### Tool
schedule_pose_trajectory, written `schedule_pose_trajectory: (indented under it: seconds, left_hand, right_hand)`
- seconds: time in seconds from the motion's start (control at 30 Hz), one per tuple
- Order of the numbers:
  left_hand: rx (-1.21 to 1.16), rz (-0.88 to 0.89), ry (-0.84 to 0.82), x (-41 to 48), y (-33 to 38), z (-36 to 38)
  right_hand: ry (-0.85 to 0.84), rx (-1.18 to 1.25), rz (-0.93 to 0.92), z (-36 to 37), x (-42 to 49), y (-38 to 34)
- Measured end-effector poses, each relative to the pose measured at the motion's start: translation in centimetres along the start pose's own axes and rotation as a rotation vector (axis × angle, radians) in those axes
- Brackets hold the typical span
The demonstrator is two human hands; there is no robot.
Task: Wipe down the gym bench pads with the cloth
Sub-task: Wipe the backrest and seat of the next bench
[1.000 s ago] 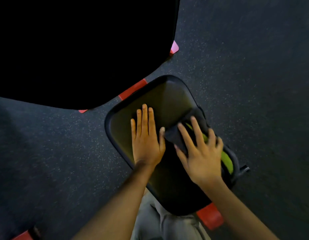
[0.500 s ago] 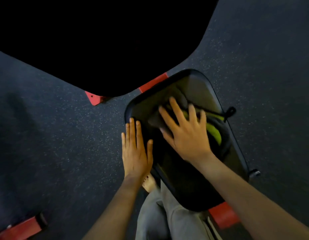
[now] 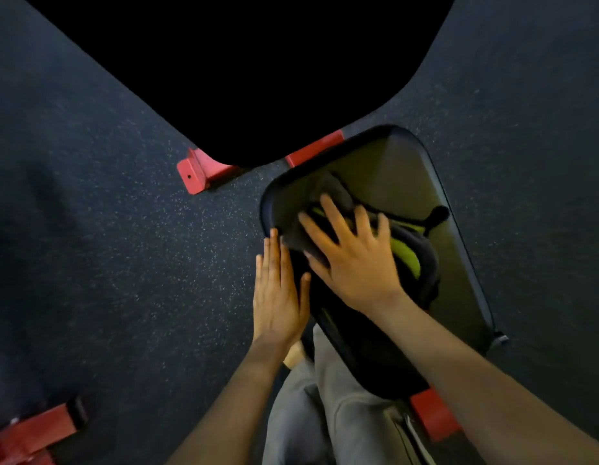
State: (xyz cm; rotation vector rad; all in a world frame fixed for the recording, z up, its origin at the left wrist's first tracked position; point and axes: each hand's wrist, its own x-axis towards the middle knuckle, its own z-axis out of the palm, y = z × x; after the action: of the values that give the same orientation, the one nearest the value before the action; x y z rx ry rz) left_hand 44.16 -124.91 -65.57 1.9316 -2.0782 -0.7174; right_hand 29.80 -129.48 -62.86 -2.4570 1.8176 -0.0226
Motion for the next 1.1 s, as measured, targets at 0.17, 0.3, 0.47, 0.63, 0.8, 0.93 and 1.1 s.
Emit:
schedule_pose_trajectory:
  seconds: [0.17,0.3,0.47,0.63,0.8,0.93,1.1]
  left_hand:
    - [-0.043,-0.039,0.010,-0.8,0.6,0.4]
    - [-0.055,-0.035,0.012,-0.9,0.5,0.4]
    - [-0.045,-0.015,-0.031,-0.6,0.2,-0.4]
    - [-0.010,0.012,-0.083,-0.7,0.5,-1.3]
    - [0.056,0.107,-0.114,0.9,1.1,-2.2]
    - [0.067,0.274,-0.185,3.8,3.2,-2.2]
    - [0.055,0.500,-0.275,7.7,6.0,-1.1]
  right_hand:
    - [0.049,0.007,0.425,-1.0,-0.3,3.7]
    - [-0.002,0.065,0.537,-0.9,5.4,-0.2]
    - [-0.005,0.023,-0.042,-0.2,-0.9,0.9]
    - [0.026,0.048,0.631,-1.3,0.0,5.4]
    - [0.065,0.089,0.426,-0.8,2.3,2.3]
    - [-0.005,0.078,0.417,-0.9,-6.1,3.2]
    - [0.009,0.116,1.147,-1.6,-5.7,6.3]
